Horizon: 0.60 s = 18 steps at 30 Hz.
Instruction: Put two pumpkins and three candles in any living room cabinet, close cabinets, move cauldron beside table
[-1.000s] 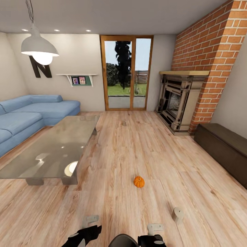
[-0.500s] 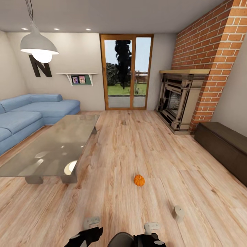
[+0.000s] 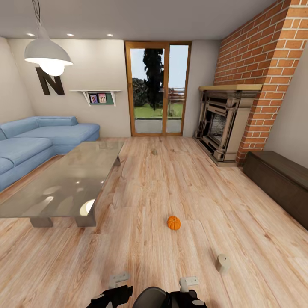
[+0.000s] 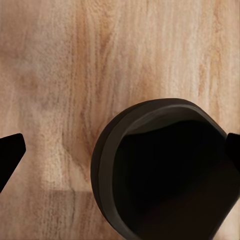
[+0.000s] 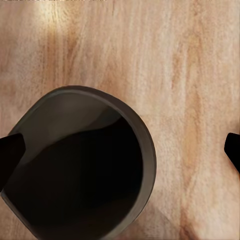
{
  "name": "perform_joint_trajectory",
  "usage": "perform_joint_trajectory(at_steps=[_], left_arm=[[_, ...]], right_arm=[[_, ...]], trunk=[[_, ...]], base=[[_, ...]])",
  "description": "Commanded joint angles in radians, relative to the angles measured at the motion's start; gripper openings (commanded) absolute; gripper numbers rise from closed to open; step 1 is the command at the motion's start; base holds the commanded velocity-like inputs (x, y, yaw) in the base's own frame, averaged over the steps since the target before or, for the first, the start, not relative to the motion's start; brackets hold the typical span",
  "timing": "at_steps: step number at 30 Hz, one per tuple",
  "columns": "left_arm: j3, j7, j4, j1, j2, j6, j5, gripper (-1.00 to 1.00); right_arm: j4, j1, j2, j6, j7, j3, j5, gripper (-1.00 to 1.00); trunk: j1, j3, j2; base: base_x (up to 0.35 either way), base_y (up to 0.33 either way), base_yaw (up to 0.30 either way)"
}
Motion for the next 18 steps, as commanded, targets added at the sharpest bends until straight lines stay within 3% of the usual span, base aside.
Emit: perform_joint_trajectory(at_steps=[1,18], left_arm=[[-0.004,0.001,-0.002,0.0,0.0,0.005,0.01,1.0],[-0.005,0.001,-0.001,0.0,-0.001,0.003,0.008,1.0]], right_arm=[[0.0,0.0,0.0,-0.002,-0.003,0.004,-0.001,1.0],[0.013,-0.001,0.0,-0.038,-0.003,0.004,0.001,1.0]], trunk=[[0.004,-0.004,-0.008],[0.069,-0.057,-0.127]], base=[[0.0,0.0,0.0],[0.0,0.0,0.0]])
